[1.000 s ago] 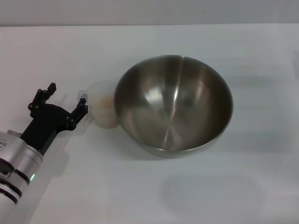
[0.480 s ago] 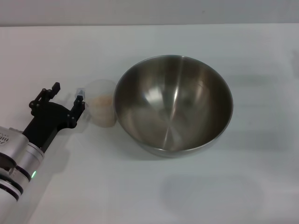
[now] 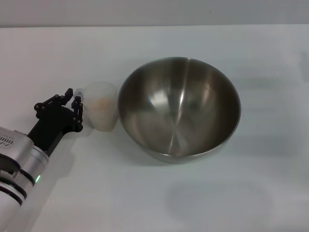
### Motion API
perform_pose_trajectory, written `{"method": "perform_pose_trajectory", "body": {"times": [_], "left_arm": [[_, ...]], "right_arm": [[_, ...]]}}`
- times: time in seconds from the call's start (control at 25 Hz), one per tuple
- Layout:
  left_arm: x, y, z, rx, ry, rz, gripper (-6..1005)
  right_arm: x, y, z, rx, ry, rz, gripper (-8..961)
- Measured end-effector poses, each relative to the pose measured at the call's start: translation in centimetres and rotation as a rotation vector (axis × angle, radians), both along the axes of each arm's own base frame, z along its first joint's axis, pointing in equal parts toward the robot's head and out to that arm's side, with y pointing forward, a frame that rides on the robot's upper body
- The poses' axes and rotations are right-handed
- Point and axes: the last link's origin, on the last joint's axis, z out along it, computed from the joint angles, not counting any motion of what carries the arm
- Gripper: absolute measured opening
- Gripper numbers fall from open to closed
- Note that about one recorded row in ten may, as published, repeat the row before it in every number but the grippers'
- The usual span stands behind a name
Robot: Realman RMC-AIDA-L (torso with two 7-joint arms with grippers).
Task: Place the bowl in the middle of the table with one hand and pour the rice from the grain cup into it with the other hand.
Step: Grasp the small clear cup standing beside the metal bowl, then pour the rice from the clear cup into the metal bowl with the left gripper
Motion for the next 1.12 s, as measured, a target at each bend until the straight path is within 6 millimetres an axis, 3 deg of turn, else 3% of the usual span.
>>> {"method": "perform_pose_trajectory", "body": {"times": [0.36, 0.76, 0.96, 1.12], "left_arm": [[1.0, 0.9, 0.0, 0.002, -0.006, -0.029, 33], [4.1, 3.3, 2.3, 0.181, 0.005, -0.163, 31], [6.8, 3.0, 2.8, 0.296, 0.139, -0.353, 30], [8.7, 2.4, 1.8, 0.318, 0.308, -0.511, 29]], "right_arm": [[0.0, 0.0, 0.0, 0.0, 0.0, 0.001, 574], [-0.2, 0.1, 0.1, 0.004, 0.001, 0.009, 574], [-0.4, 0.3, 0.2, 0.006, -0.001, 0.018, 574], [-0.4, 0.4, 0.3, 0.018, -0.017, 0.014, 574]]}}
